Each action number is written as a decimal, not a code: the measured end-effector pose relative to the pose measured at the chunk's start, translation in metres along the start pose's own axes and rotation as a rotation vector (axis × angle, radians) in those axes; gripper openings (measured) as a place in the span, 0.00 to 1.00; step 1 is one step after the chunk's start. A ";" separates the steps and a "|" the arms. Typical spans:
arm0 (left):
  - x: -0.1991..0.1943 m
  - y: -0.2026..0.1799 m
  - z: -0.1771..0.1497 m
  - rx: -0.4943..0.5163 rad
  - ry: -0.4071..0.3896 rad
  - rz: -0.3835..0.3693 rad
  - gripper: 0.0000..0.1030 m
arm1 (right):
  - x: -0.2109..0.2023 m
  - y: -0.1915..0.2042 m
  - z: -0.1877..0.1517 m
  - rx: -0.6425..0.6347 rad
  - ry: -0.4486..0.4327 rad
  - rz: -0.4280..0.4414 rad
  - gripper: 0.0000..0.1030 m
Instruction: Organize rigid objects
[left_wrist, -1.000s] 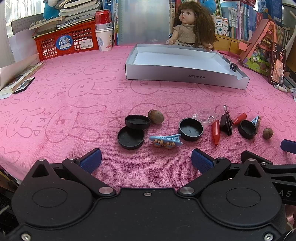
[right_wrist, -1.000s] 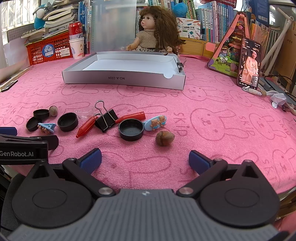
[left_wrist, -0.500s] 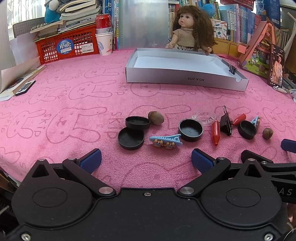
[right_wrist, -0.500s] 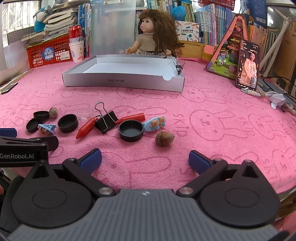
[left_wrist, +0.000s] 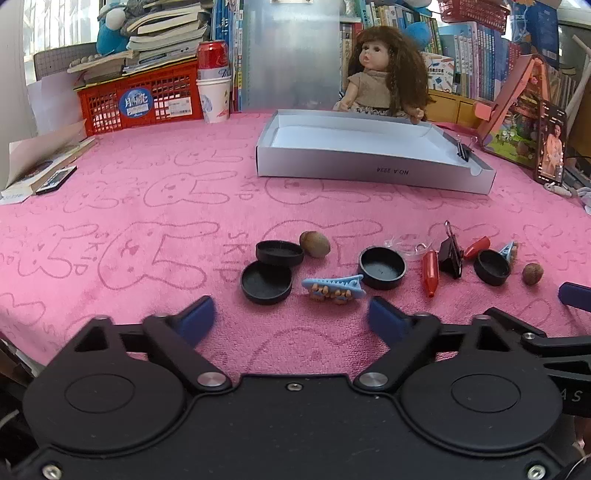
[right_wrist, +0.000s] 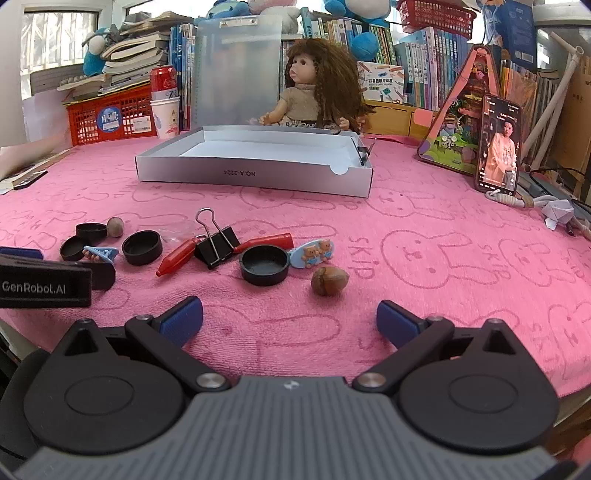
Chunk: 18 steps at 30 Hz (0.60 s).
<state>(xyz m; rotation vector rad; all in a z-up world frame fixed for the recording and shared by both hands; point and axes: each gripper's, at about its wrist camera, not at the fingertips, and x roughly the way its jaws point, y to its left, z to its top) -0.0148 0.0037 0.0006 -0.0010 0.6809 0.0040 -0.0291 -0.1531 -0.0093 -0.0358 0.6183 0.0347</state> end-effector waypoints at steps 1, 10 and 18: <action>-0.001 0.000 0.001 0.001 -0.004 -0.006 0.72 | 0.000 0.000 0.000 -0.001 -0.002 0.001 1.00; -0.013 -0.010 0.006 0.036 -0.067 -0.089 0.56 | -0.004 -0.005 0.005 -0.021 -0.045 0.006 0.93; -0.010 -0.013 0.005 0.017 -0.052 -0.106 0.46 | -0.001 -0.015 0.009 0.002 -0.045 -0.001 0.73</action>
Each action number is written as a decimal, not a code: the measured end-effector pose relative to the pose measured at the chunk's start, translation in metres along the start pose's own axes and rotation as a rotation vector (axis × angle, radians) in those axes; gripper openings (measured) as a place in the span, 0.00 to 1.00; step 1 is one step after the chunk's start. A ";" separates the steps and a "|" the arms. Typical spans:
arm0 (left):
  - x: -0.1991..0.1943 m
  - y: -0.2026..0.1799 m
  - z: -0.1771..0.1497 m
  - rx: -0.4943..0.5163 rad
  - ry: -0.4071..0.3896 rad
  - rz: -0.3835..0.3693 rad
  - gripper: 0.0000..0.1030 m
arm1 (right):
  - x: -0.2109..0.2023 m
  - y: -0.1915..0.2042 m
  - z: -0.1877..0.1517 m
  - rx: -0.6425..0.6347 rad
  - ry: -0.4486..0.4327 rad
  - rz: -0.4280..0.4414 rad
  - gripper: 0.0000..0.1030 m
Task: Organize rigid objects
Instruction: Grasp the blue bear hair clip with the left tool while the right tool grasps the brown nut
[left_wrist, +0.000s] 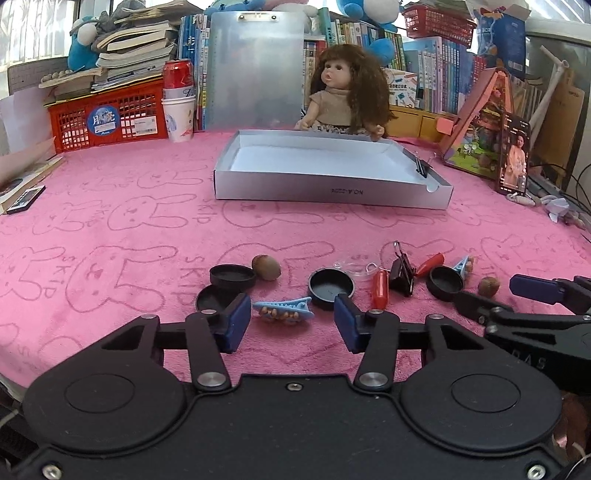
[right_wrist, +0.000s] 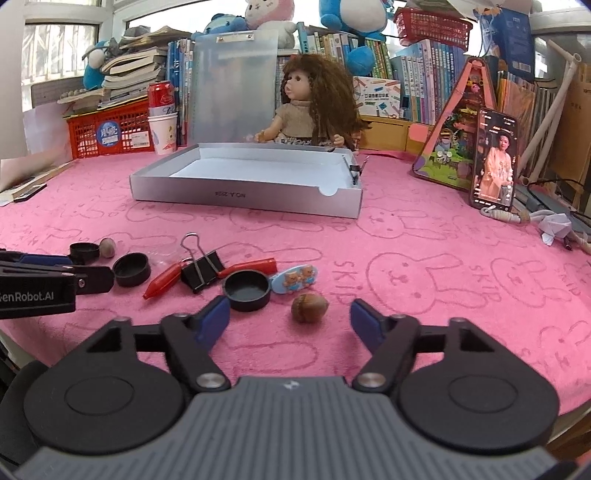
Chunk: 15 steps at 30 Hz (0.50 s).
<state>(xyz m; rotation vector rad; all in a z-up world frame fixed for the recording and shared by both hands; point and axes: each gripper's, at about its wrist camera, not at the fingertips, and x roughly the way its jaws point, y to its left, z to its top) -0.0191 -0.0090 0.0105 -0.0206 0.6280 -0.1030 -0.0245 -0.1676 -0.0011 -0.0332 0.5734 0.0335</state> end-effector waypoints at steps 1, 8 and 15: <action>0.001 0.000 0.000 -0.002 -0.002 0.008 0.45 | 0.000 -0.001 0.000 0.002 -0.002 -0.009 0.69; 0.005 0.000 0.001 0.000 -0.008 0.010 0.45 | 0.004 -0.007 0.001 0.019 0.007 -0.030 0.57; 0.008 -0.002 -0.001 0.010 -0.015 0.007 0.45 | 0.007 -0.007 0.001 0.012 0.007 -0.029 0.49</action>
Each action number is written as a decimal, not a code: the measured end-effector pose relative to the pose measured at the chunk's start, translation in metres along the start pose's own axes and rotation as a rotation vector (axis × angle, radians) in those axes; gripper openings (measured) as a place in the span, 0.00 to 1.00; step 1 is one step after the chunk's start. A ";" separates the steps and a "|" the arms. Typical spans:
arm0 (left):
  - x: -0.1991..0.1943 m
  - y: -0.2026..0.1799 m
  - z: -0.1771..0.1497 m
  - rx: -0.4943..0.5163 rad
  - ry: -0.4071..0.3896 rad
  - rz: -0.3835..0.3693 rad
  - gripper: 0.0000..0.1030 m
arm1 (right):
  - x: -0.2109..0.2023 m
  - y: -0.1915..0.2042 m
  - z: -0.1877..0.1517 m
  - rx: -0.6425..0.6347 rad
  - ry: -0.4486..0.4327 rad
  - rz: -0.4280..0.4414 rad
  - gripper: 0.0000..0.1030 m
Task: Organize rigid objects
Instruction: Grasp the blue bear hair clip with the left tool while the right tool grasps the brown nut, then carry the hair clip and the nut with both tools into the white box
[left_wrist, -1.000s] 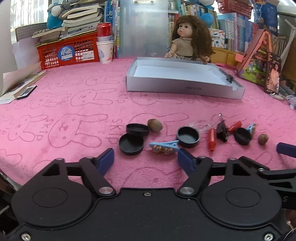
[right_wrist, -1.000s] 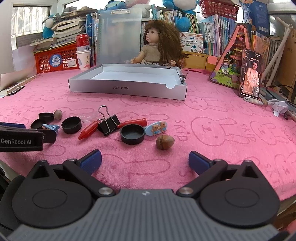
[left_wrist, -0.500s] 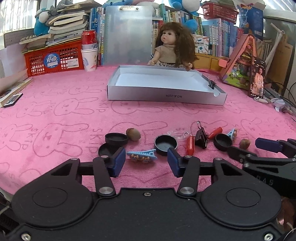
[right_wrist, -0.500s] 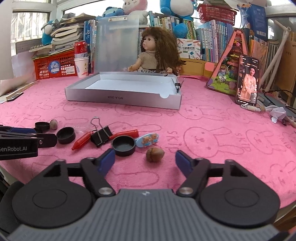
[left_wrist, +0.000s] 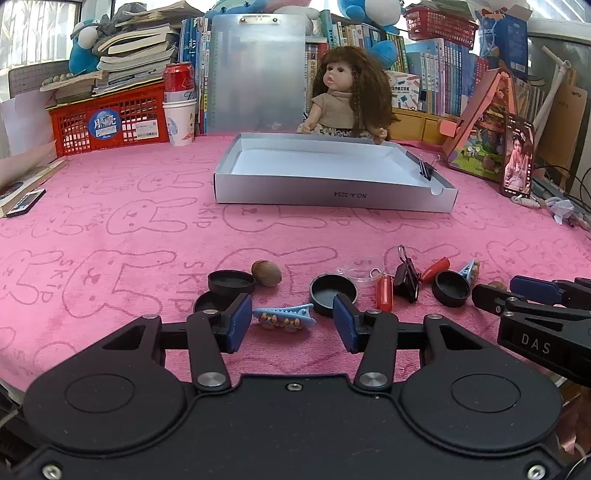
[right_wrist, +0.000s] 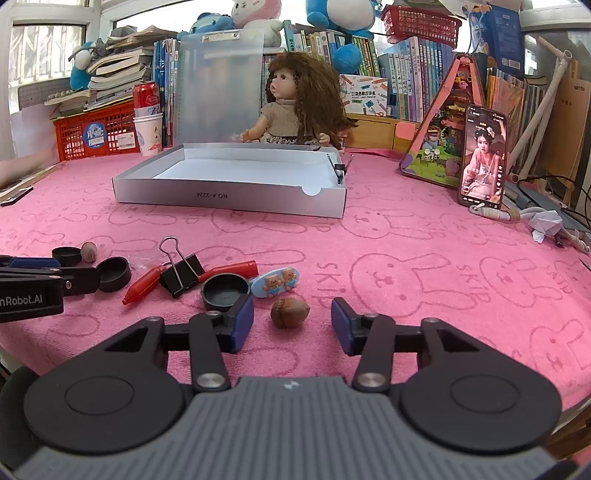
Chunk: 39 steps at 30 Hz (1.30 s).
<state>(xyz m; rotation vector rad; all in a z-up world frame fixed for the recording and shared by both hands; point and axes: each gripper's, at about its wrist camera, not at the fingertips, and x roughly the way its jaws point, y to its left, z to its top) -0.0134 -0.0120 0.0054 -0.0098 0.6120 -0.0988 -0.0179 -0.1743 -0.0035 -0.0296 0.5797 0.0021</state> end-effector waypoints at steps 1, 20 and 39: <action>0.000 0.000 0.000 0.001 -0.002 0.000 0.45 | 0.001 0.000 0.000 0.000 0.001 0.000 0.48; -0.002 0.002 -0.008 0.028 -0.032 -0.025 0.36 | 0.001 0.003 0.000 -0.001 0.003 -0.002 0.28; 0.008 0.001 -0.008 -0.024 -0.032 0.000 0.40 | 0.000 0.008 -0.001 0.026 0.001 -0.002 0.29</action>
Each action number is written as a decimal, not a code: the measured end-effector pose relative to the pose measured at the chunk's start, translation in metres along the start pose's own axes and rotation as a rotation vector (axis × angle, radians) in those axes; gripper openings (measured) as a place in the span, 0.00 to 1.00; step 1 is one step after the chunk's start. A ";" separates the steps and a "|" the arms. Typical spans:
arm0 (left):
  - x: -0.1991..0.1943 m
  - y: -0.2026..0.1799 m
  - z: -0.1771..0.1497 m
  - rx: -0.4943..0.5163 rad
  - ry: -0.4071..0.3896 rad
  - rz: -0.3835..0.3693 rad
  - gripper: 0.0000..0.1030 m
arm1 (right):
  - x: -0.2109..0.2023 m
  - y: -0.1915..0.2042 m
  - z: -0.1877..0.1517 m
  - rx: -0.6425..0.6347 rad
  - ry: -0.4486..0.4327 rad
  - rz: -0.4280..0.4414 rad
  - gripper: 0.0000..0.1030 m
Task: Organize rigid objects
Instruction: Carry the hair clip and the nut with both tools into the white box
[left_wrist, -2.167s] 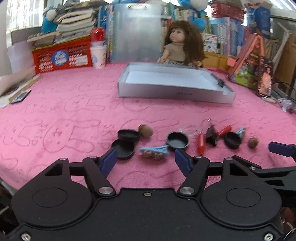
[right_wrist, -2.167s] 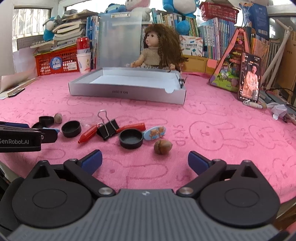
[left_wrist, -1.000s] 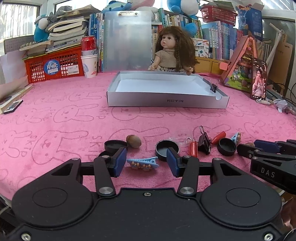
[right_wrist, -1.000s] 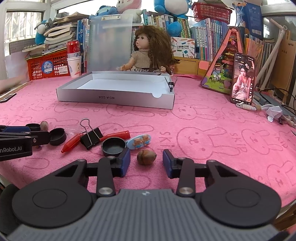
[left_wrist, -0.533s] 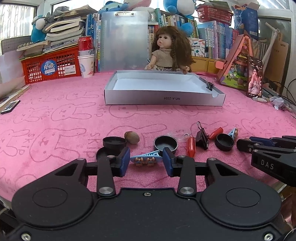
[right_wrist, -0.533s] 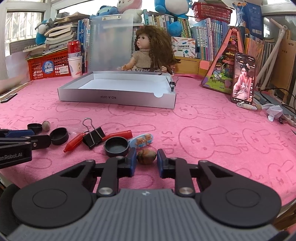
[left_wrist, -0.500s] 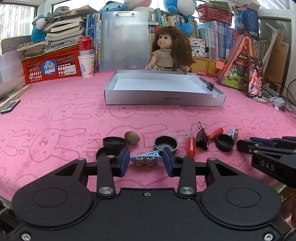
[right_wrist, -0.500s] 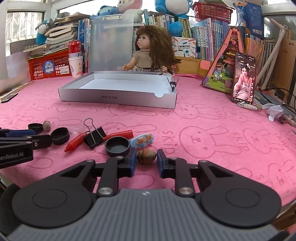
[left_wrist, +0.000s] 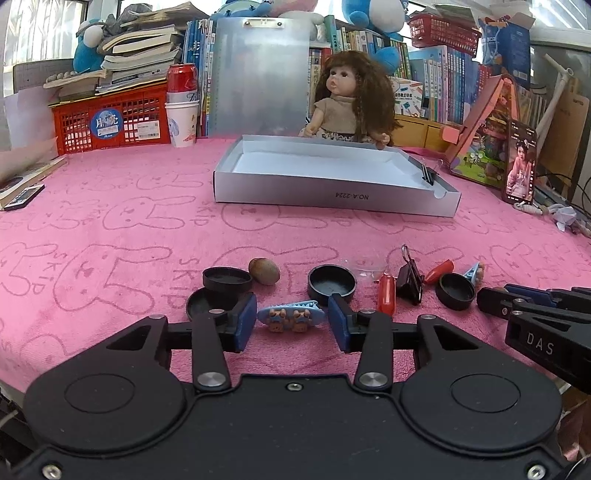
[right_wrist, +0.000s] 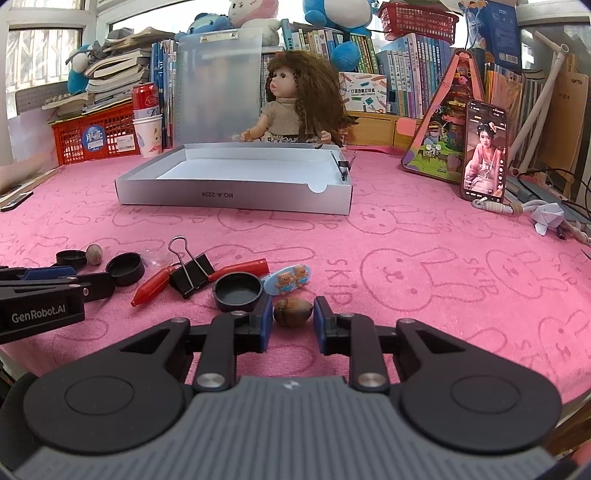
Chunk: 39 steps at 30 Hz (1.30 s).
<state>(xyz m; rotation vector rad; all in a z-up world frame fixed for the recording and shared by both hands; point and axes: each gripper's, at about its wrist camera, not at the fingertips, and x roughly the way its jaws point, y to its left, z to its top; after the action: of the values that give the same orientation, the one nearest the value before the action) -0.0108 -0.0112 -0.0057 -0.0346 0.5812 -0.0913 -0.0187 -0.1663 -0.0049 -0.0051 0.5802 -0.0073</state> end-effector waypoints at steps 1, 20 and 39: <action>0.000 -0.001 0.000 0.001 -0.002 0.002 0.40 | 0.000 0.000 0.000 0.002 0.000 0.000 0.29; 0.000 -0.001 -0.001 -0.005 -0.012 0.003 0.36 | 0.000 0.001 0.000 -0.009 -0.004 -0.002 0.27; -0.022 0.010 0.030 -0.017 -0.063 -0.054 0.36 | -0.005 -0.005 0.028 0.011 -0.044 0.029 0.27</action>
<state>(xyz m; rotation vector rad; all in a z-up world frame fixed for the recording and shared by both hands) -0.0117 0.0007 0.0311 -0.0695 0.5178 -0.1378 -0.0075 -0.1716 0.0211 0.0137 0.5363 0.0182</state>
